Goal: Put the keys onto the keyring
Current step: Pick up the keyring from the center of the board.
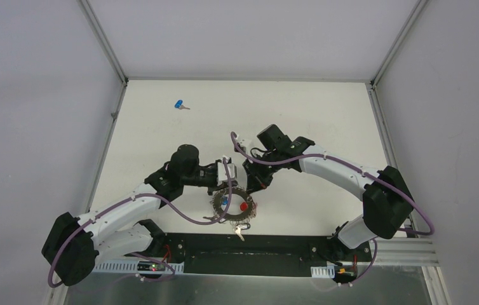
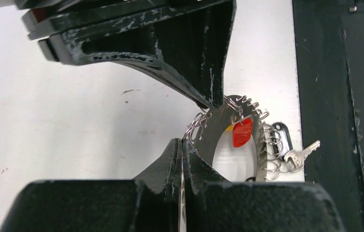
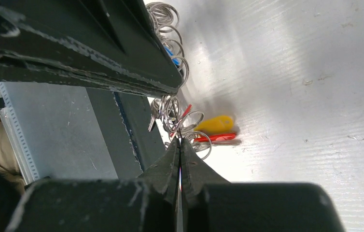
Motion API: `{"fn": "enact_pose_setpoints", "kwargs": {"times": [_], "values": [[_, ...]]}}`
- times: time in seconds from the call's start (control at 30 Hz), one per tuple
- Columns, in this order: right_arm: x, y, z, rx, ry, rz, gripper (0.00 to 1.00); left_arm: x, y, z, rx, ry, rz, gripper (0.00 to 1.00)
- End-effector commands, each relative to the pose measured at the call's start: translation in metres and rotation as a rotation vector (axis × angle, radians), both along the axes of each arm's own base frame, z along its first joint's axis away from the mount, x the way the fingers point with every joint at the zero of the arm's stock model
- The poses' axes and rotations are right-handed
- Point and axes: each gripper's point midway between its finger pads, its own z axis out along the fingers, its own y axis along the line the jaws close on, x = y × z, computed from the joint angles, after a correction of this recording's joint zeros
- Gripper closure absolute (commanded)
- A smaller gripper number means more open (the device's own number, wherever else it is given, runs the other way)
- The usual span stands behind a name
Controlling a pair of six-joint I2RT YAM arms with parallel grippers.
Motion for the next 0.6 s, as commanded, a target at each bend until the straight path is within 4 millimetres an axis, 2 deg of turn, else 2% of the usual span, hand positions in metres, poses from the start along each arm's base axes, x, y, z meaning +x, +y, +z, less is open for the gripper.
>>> {"fn": "enact_pose_setpoints", "kwargs": {"times": [0.0,0.23,0.4,0.47,0.57], "values": [[0.007,0.008,0.023,0.067,-0.063,-0.016,1.00,0.014,-0.002,0.035,-0.163,-0.029,0.110,1.00],[0.008,0.008,0.034,0.105,-0.096,-0.030,1.00,0.010,0.002,0.043,-0.213,-0.021,0.131,1.00],[0.008,0.011,0.049,0.169,-0.138,-0.028,0.68,0.006,0.002,0.043,-0.212,-0.012,0.119,1.00],[0.007,0.013,0.050,0.178,-0.135,-0.024,0.62,0.006,0.002,0.043,-0.212,-0.012,0.117,1.00],[0.008,0.016,0.049,0.179,-0.118,-0.022,0.60,0.006,0.001,0.042,-0.211,-0.011,0.117,1.00]]}}
